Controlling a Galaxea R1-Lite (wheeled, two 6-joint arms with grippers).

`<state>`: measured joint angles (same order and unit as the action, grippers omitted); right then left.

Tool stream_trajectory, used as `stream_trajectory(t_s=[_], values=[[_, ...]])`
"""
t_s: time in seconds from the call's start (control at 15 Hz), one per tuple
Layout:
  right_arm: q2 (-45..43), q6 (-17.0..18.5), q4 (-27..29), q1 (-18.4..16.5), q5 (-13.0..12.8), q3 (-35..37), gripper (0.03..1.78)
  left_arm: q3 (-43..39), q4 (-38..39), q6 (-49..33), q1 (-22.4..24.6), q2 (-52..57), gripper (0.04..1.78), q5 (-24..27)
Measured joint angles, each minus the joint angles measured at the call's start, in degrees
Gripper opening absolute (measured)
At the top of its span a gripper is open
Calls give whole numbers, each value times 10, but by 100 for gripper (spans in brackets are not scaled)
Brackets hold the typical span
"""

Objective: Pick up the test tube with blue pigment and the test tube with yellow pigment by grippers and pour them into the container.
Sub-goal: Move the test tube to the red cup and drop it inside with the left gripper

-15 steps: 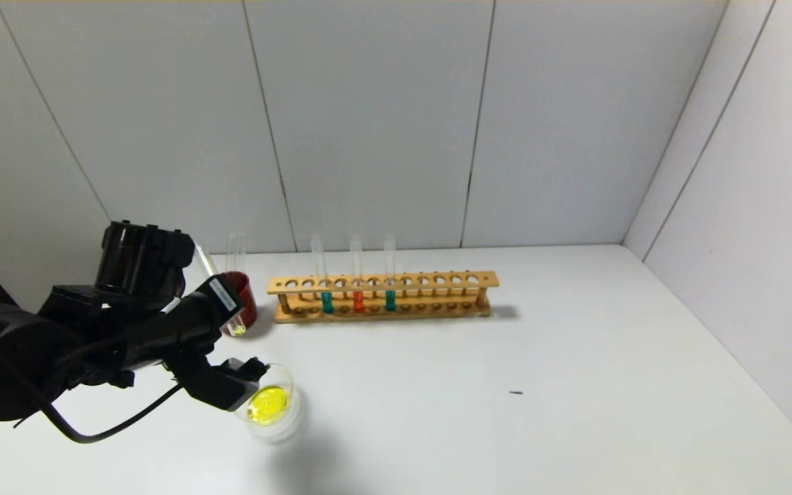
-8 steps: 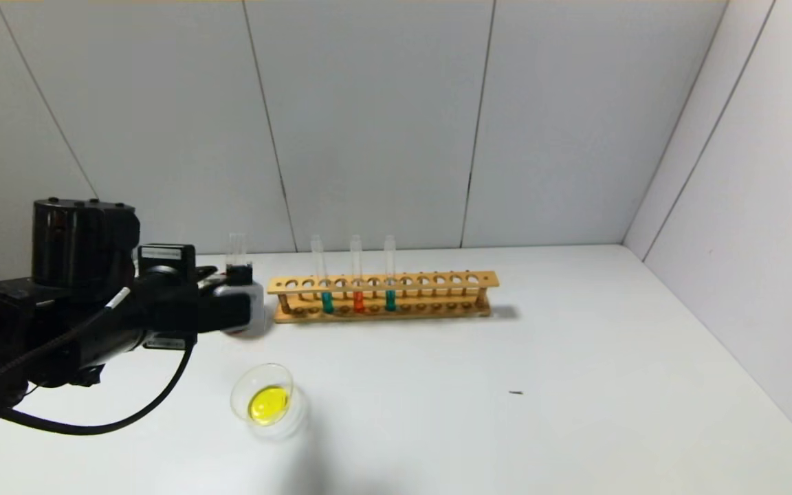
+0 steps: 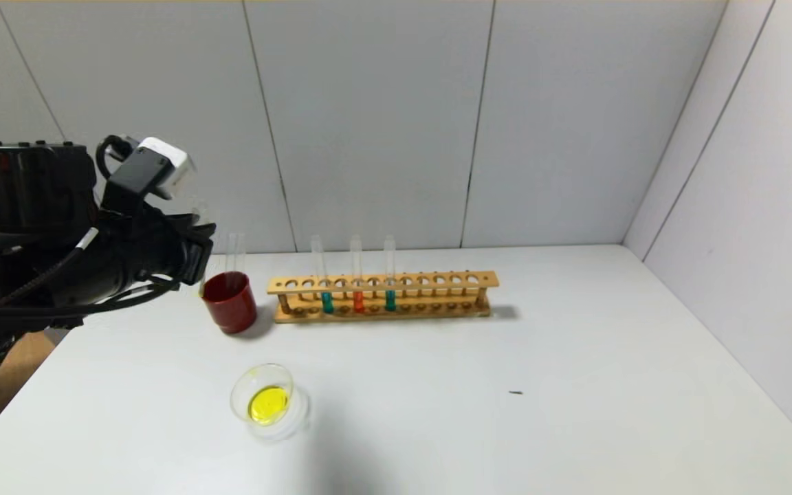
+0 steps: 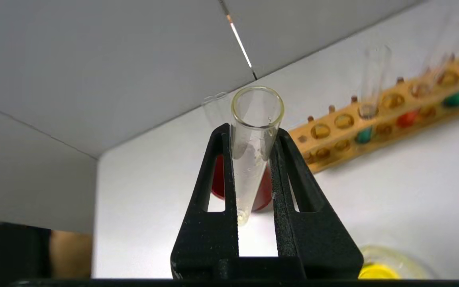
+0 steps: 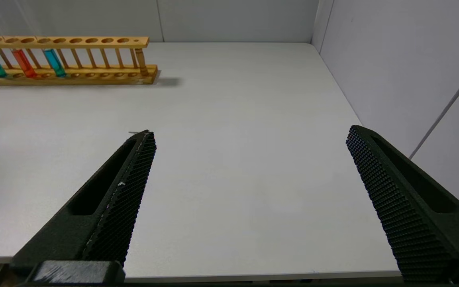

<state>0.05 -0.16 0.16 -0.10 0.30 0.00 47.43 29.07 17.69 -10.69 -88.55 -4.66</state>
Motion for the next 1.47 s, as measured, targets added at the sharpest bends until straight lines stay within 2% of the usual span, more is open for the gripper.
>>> stream_trajectory(t_s=[0.13,0.33,0.6,1.0,1.27,1.47], values=[[0,0,0,0,0,0,175,24,24,-30,45,-32,30,38],[0,0,0,0,0,0,175,70,62,-57,72,-88,30,58],[0,0,0,0,0,0,175,99,68,-70,78,-153,30,66],[0,0,0,0,0,0,175,92,72,-83,79,-204,30,62],[0,0,0,0,0,0,175,79,130,-86,79,-237,30,62],[0,0,0,0,0,0,175,70,145,-86,80,-255,30,62]])
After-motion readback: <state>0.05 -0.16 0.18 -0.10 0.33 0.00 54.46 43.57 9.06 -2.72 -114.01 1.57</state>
